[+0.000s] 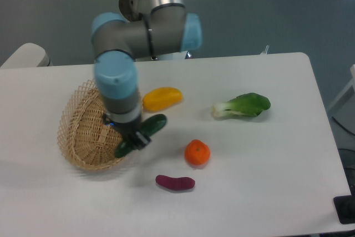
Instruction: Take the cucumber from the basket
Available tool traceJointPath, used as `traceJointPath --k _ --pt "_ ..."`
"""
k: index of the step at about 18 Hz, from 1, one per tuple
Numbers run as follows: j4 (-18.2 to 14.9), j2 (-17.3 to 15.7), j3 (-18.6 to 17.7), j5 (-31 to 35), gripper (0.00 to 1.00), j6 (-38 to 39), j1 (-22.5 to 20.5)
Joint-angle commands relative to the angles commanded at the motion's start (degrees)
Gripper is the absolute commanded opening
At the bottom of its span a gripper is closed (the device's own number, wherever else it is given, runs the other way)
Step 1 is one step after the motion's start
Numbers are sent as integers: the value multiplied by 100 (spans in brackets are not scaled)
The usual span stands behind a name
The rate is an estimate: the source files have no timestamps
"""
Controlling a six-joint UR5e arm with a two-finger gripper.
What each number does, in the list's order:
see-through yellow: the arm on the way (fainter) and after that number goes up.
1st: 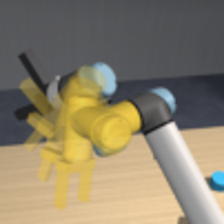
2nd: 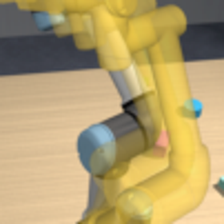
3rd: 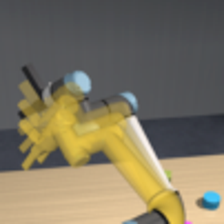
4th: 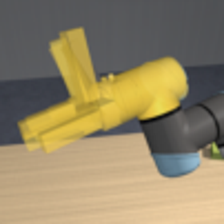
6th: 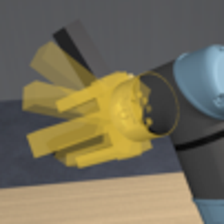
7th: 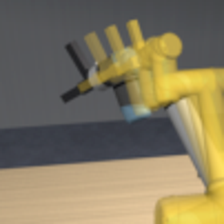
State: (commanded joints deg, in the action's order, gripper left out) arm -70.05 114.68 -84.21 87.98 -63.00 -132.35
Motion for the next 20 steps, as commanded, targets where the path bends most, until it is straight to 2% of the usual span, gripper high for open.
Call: traceJointPath --k 5,12,14,20 --pt "-35 528 721 9 8 -695 -379" --pt "-53 1064 1380 26 8 -1679 -801" --pt "-61 1196 1530 0 8 -1987 -915" --pt "-53 1328 1601 -26 7 -2304 -1100"
